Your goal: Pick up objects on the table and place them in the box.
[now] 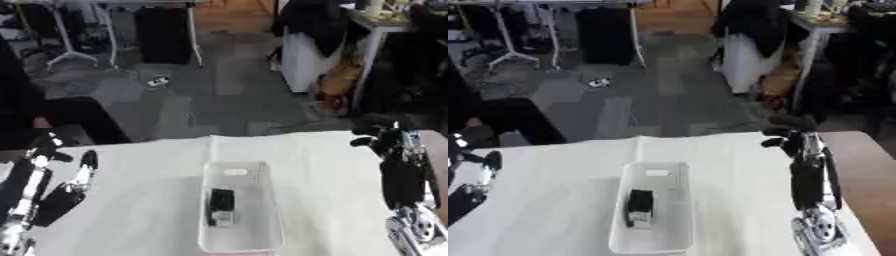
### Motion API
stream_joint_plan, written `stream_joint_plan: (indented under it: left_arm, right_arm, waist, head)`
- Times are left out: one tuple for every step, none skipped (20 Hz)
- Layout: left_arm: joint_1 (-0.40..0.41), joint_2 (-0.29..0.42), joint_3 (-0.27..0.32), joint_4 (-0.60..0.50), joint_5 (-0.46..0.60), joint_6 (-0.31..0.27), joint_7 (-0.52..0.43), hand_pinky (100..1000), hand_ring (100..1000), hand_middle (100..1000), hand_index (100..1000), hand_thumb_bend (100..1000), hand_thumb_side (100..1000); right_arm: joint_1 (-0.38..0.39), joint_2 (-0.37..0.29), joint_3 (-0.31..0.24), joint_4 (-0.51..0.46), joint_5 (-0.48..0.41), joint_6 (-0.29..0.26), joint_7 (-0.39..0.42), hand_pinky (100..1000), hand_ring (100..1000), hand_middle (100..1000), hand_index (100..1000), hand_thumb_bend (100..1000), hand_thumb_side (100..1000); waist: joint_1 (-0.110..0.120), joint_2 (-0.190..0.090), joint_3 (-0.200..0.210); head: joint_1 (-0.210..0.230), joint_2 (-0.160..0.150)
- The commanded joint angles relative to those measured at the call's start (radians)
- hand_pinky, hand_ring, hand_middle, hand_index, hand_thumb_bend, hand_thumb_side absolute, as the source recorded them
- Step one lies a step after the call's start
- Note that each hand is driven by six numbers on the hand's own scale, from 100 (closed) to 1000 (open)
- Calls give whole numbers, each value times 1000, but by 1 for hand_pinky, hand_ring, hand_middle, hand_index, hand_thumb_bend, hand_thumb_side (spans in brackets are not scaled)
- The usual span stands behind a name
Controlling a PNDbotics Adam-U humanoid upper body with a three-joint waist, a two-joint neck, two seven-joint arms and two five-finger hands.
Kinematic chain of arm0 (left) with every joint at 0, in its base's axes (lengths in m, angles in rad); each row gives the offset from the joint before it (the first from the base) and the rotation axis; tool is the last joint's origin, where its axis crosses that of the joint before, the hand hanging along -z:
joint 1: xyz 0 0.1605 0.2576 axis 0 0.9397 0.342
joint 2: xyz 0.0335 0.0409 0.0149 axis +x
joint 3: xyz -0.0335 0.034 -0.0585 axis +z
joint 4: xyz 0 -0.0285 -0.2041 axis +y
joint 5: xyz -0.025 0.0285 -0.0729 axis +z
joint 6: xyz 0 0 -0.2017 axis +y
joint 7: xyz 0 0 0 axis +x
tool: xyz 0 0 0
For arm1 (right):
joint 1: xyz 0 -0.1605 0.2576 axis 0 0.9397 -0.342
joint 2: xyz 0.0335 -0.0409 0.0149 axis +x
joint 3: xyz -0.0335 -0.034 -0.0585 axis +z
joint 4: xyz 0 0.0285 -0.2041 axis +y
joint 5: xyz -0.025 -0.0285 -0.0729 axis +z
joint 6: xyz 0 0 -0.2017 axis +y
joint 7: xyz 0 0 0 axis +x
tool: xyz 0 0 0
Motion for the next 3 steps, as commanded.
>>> stream_joint_plan:
  left_arm:
    - [7, -26, 26, -82, 21, 0, 6, 591, 756, 812, 845, 100, 839]
    - [11, -31, 26, -90, 24, 1, 3, 589, 755, 813, 845, 100, 840]
    - [13, -35, 25, -94, 26, 3, -1, 588, 754, 813, 844, 100, 840]
  right_arm:
    - [-4, -4, -13, -27, 0, -4, -10, 546, 619, 658, 708, 194, 1000]
    - [-4, -3, -14, -31, -1, -3, -11, 546, 619, 658, 708, 194, 1000]
    - [-3, -1, -13, -34, -2, -3, -11, 546, 619, 658, 708, 195, 1000]
  waist:
    - [-5, -8, 1]
    - [-7, -6, 2]
    - [-8, -4, 3]
  head:
    - [-7, -6]
    - [-6, -8]
    - [-4, -10]
